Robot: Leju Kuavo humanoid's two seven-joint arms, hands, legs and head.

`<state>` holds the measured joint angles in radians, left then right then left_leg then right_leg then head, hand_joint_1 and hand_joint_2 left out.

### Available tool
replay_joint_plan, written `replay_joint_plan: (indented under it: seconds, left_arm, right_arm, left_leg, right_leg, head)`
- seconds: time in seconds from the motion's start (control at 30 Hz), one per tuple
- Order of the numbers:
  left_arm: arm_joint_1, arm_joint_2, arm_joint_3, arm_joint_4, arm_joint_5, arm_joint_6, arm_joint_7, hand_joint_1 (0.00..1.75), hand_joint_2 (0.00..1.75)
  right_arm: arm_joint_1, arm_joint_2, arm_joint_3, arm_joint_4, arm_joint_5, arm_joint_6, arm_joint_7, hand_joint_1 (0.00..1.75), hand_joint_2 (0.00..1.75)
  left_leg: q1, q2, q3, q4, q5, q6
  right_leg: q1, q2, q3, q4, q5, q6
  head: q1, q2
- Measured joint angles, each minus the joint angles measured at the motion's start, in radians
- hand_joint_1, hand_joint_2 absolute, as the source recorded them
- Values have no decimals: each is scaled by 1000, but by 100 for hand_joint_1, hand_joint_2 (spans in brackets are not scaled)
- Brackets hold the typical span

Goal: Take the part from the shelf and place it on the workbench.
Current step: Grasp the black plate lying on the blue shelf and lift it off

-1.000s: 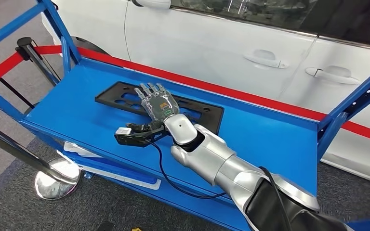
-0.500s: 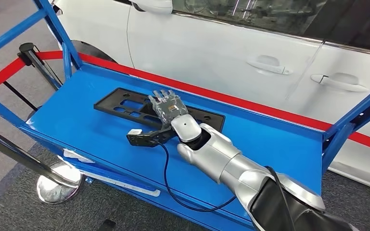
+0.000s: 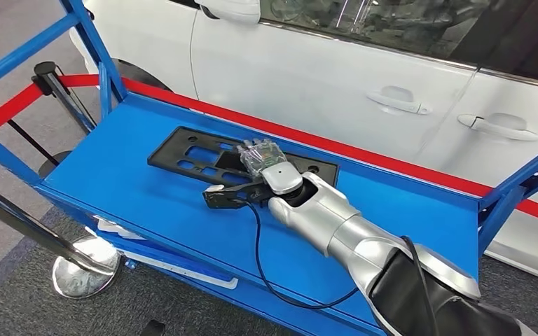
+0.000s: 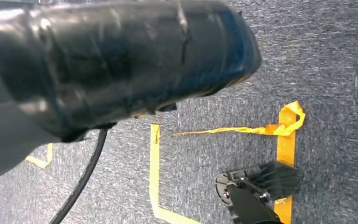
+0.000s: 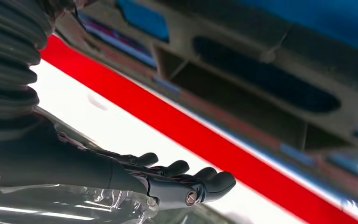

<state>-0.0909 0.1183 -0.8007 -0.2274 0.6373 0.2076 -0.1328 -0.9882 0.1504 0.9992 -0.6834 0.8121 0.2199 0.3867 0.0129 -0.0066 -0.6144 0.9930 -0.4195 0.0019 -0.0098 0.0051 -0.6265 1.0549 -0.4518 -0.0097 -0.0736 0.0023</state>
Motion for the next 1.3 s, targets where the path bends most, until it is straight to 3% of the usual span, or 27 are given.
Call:
replay_joint_plan:
  seconds: [0.1, 0.17, 0.2, 0.23, 0.27, 0.33, 0.37, 0.5, 0.57, 0.63, 0.67, 0.7, 0.77, 0.8, 0.83, 0.93, 1.0, 1.07, 1.17, 1.2, 1.23, 1.3]
  left_arm:
    - [-1, 0, 0, 0, 2, -3, -8, 0, 0]
    - [-1, 0, 0, 0, 6, -5, -11, 0, 0]
    - [0, 0, 0, 0, 8, -6, -11, 0, 0]
    - [0, 1, 0, 0, 9, -6, -11, 0, 0]
    - [0, 1, 0, 0, 10, -6, -11, 0, 0]
    - [-1, 1, 0, 0, 11, -6, -11, 0, 0]
    - [-2, 1, 0, 0, 12, -6, -11, 0, 0]
    - [-1, 1, 0, 0, 12, -6, -11, 0, 0]
    - [-2, 1, 0, 0, 11, -6, -11, 0, 0]
    - [-2, 3, 0, 0, 11, -6, -10, 0, 0]
    - [-1, 3, 0, 0, 11, -6, -9, 0, 0]
    - [0, 3, 0, 0, 11, -7, -9, 0, 0]
    - [0, 3, 0, 0, 11, -7, -9, 0, 0]
    - [0, 3, 0, 0, 11, -7, -9, 0, 0]
    - [-1, 3, 0, 0, 11, -7, -10, 0, 0]
    - [-2, 3, 0, 0, 10, -7, -10, 0, 0]
    - [-2, 4, 0, 0, 10, -8, -10, 0, 87]
    - [-3, 5, 0, 0, 9, -9, -11, 0, 175]
    - [-4, 5, 0, 0, 8, -9, -13, 0, 175]
    - [-4, 5, 0, 0, 8, -9, -15, 0, 175]
    - [-3, 5, 0, 0, 8, -9, -18, 0, 175]
    - [-2, 5, 0, 0, 7, -11, -32, 0, 175]
  right_arm:
    - [-2, -13, 0, 12, -31, 58, -1, 0, 175]
    - [2, -21, 0, 20, -53, 84, -1, 0, 175]
    - [4, -24, 1, 23, -62, 92, -1, 0, 175]
    - [3, -26, 1, 26, -70, 99, -1, 0, 175]
    - [0, -27, 1, 28, -78, 107, -1, 0, 175]
    - [-7, -28, 1, 30, -92, 126, -1, 0, 175]
    - [-9, -29, 1, 31, -98, 133, -1, 0, 175]
    - [-12, -33, 6, 35, -110, 150, 0, 0, 175]
    - [-15, -33, 9, 36, -113, 162, 0, 0, 175]
    - [-16, -33, 16, 38, -115, 171, 0, 0, 175]
    - [-15, -33, 20, 39, -117, 173, 0, 32, 175]
    - [-14, -33, 24, 41, -119, 173, 1, 76, 175]
    - [-14, -33, 29, 43, -125, 172, 3, 163, 175]
    - [-15, -33, 30, 43, -127, 171, 3, 175, 175]
    - [-15, -33, 30, 44, -127, 171, 4, 175, 175]
    - [-16, -34, 31, 44, -131, 170, 5, 175, 175]
    - [-19, -37, 31, 47, -136, 161, 13, 175, 175]
    - [-25, -42, 34, 49, -134, 152, 25, 175, 175]
    - [-26, -50, 42, 50, -127, 146, 34, 175, 175]
    - [-23, -52, 45, 51, -126, 141, 38, 175, 175]
    - [-20, -55, 48, 52, -123, 134, 40, 175, 175]
    - [-17, -58, 50, 53, -117, 115, 44, 175, 175]
  left_leg:
    - [-4, 1, 5, -5, 1, 17]
    - [-8, 1, 5, -2, -1, 22]
    - [-10, 0, 5, 1, -3, 23]
    - [-10, -1, 5, 5, -5, 22]
    - [-11, -2, 5, 10, -9, 20]
    - [-14, -3, 0, 22, -17, 12]
    - [-14, -3, -3, 26, -19, 8]
    - [-10, -2, -11, 42, -31, -10]
    - [-7, 0, -48, 125, -78, -22]
    - [-4, 0, -110, 251, -130, -32]
    - [-3, 0, -131, 289, -137, -34]
    - [-1, 0, -134, 291, -126, -36]
    - [3, 1, -95, 205, -68, -36]
    - [4, 1, -75, 162, -44, -36]
    - [4, 1, -60, 133, -30, -35]
    - [2, 2, -34, 81, -17, -32]
    - [-4, 2, -5, 25, -9, -12]
    - [-6, 3, 9, 0, -4, 10]
    - [-7, 5, 13, -5, -3, 23]
    - [-8, 5, 13, -5, -4, 24]
    - [-8, 5, 13, -3, -4, 24]
    - [-8, 1, 13, 4, -8, 22]
  right_leg:
    - [1, -1, -79, 166, -83, 1]
    - [2, 0, -130, 260, -107, -1]
    - [1, -1, -131, 258, -92, -3]
    - [2, 0, -112, 214, -61, -6]
    - [2, 0, -79, 145, -26, -9]
    - [5, 1, -24, 31, 13, -14]
    - [8, 2, -12, 7, 16, -15]
    - [7, 2, -5, -8, 20, -27]
    - [4, 1, 0, -13, 22, -33]
    - [4, 0, 0, -14, 21, -35]
    - [4, 0, 0, -13, 21, -35]
    - [4, 0, 1, -13, 21, -35]
    - [4, 1, 3, -13, 20, -34]
    - [4, 1, 4, -13, 19, -33]
    - [4, 1, 4, -13, 19, -33]
    - [6, 1, 4, -12, 18, -30]
    - [6, 2, 3, -13, 17, -15]
    - [4, 2, -12, 21, -7, 0]
    - [4, 1, -93, 195, -91, 4]
    - [3, 1, -117, 243, -105, 5]
    - [2, 1, -125, 259, -102, 6]
    - [-1, 1, -82, 176, -46, 5]
  head:
    - [2, 0]
    - [2, 0]
    - [1, 0]
    - [2, 0]
    - [2, 0]
    - [1, 0]
    - [1, 0]
    - [0, 0]
    - [-3, 0]
    - [-4, 0]
    - [-4, 0]
    - [-4, 0]
    - [-4, 0]
    - [-4, 0]
    - [-3, 0]
    - [-4, 0]
    - [-3, 0]
    - [-1, 0]
    - [2, 0]
    - [2, 0]
    - [2, 0]
    - [3, 0]
